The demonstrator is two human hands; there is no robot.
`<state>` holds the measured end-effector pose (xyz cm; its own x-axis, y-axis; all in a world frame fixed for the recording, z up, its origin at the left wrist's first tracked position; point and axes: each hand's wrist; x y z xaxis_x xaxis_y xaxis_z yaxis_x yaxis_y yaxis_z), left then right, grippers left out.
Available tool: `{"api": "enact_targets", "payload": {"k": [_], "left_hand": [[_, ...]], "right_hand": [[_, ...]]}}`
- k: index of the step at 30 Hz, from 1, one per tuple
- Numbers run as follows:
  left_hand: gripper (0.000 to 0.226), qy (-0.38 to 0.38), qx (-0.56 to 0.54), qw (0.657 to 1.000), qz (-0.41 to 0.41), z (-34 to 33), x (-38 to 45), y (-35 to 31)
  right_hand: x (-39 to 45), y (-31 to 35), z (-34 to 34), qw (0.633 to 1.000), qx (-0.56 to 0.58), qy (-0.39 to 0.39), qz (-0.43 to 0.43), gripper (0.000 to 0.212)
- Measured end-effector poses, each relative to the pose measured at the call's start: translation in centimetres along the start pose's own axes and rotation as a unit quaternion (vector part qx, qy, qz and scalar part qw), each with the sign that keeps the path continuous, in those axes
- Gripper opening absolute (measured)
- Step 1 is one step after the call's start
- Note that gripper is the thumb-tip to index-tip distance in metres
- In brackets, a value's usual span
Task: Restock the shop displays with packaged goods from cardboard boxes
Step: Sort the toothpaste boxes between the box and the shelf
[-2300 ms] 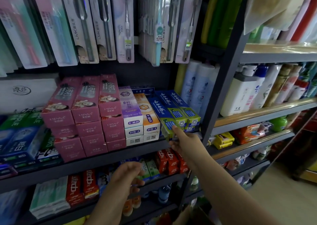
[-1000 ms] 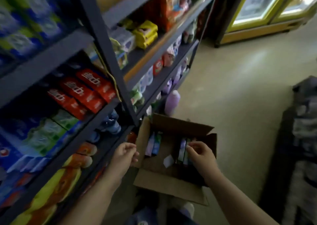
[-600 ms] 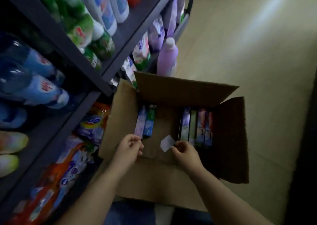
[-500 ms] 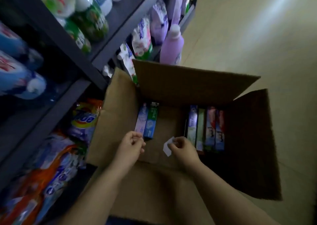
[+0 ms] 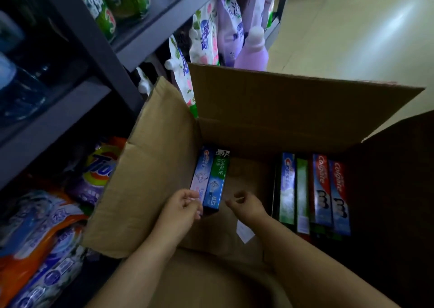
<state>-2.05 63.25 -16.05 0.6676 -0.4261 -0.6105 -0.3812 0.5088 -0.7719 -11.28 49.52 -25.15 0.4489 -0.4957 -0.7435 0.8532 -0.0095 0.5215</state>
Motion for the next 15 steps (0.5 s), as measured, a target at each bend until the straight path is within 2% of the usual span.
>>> {"api": "enact_targets", "payload": {"k": [8, 11, 15], "left_hand": [[0.015, -0.010, -0.052, 0.998, -0.044, -0.6, -0.8, -0.4], [0.015, 0.019, -0.035, 0.997, -0.064, -1.2, -1.4, -1.1], [0.015, -0.002, -0.055, 0.996, -0.066, -1.0, -0.5, -0.9]], "right_hand": [[3.7, -0.3, -3.9, 0.987, 0.135, 0.034, -0.086, 0.077], [4.1, 0.0, -5.0, 0.976, 0.195, 0.066, -0.074, 0.066], [6.1, -0.3, -6.1, 0.964, 0.249, 0.074, -0.060, 0.052]]}}
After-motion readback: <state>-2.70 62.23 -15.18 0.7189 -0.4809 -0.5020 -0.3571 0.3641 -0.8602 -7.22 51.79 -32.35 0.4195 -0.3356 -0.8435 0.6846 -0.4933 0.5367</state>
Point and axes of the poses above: each hand's wrist, its own x-axis towards the middle knuckle, its own z-axis out of the back of the hand, y = z × x, and after that the axes turned 7 degrees about -x, right-handed
